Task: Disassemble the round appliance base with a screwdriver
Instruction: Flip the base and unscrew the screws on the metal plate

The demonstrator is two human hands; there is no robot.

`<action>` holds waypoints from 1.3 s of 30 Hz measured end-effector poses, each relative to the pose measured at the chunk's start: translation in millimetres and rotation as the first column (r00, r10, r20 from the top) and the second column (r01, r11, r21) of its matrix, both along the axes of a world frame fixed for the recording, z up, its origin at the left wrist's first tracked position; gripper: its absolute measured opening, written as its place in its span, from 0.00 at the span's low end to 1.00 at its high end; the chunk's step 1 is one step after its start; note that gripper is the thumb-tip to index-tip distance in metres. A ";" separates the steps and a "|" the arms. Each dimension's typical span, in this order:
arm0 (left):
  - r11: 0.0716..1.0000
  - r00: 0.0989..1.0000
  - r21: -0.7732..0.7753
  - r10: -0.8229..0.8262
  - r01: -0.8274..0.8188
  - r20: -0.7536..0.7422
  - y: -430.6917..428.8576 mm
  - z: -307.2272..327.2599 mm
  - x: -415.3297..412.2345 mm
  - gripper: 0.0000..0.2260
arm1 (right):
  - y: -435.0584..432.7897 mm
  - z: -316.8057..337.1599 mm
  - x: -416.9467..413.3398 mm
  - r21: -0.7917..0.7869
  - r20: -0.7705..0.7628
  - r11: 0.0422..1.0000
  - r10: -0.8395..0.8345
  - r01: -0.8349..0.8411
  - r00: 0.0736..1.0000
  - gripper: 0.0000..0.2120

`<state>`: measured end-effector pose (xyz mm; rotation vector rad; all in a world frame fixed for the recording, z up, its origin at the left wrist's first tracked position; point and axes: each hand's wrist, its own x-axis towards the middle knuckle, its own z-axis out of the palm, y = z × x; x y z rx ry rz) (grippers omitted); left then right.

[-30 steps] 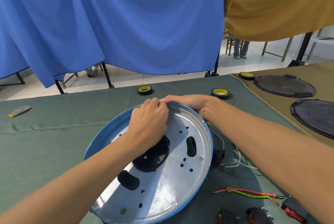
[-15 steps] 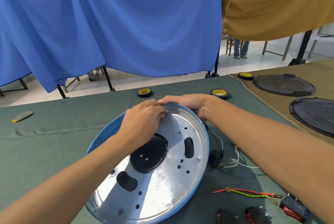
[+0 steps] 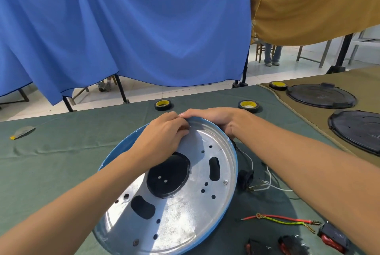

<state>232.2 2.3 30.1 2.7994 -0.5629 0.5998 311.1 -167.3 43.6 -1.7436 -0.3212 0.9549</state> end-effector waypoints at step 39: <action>0.922 0.981 0.337 0.195 -0.189 0.017 -23.6 5.7 -4.1 0.14 | 3.0 2.0 -6.4 0.021 -0.006 0.998 -0.053 0.053 0.999 0.18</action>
